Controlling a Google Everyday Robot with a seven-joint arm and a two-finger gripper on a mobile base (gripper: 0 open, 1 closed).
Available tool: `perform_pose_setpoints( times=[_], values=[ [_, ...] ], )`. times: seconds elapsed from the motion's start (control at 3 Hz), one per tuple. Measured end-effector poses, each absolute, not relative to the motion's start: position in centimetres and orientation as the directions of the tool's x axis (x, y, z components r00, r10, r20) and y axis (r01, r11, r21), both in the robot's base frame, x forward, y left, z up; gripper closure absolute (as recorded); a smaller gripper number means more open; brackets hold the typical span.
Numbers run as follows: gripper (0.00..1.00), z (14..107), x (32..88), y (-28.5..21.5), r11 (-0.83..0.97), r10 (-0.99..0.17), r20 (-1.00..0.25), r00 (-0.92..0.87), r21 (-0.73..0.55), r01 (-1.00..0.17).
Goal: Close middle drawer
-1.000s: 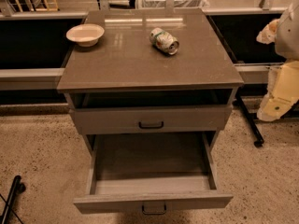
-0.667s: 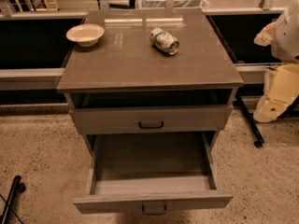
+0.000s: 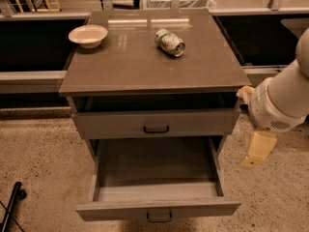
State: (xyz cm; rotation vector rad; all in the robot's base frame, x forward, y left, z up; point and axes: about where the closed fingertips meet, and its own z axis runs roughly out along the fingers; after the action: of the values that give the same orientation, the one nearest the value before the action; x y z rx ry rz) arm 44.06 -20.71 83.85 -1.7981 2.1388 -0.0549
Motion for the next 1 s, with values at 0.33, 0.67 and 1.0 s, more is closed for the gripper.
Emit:
perform_pose_setpoints(
  times=[0.33,0.67,1.0],
  values=[
    [0.0,80.3,44.4,-20.7,0.142,-0.963,-0.26,-0.076,-0.248,-0.958],
    [0.0,80.2,44.4,-20.7,0.123,-0.965,-0.256,-0.056,-0.255,-0.959],
    [0.0,77.3,44.9,-21.4,0.124,-0.974,-0.218,-0.069,-0.251,-0.96]
  ],
)
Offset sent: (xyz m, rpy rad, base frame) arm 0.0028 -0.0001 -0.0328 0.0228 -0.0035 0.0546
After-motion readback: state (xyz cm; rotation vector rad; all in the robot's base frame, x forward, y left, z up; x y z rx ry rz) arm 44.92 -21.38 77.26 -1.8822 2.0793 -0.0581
